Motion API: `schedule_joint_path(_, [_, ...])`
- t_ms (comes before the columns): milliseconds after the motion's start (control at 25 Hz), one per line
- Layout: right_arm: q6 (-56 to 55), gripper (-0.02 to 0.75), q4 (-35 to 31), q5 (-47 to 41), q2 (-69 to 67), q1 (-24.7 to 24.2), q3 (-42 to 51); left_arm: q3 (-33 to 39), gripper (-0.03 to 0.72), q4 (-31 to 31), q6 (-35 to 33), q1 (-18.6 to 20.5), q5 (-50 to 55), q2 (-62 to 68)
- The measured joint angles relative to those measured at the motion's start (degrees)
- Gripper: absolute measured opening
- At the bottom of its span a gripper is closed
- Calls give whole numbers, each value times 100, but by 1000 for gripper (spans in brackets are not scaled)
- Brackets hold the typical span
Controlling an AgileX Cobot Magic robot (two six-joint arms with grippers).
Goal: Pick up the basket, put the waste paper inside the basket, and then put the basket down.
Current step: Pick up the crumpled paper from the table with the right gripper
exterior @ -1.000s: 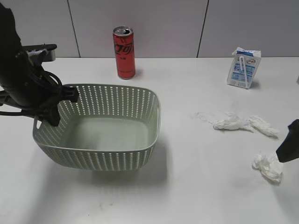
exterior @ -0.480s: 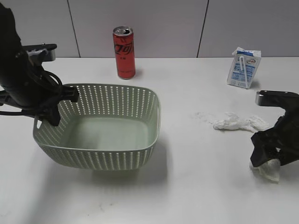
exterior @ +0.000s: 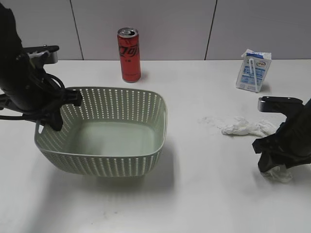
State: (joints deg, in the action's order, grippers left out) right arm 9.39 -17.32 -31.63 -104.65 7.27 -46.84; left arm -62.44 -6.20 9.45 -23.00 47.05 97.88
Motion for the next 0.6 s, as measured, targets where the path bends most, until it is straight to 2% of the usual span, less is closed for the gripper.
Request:
schedule_joint_path(160, [0,148,-81,-74,-18,0,0,0,1,0,0,0,0,0])
schedule_joint_path(240, [-8,63,-180,-153,-22,0,0,0,1,0,0,0,0,0])
schedule_joint_path(440, [496,57,-765,-771,27,0,-55,0,1,0,0,0,-2,0])
schedule_joint_path(600, [1448,57,-1868,-1300,633,119,-514,0,1,0,0,0,4,0])
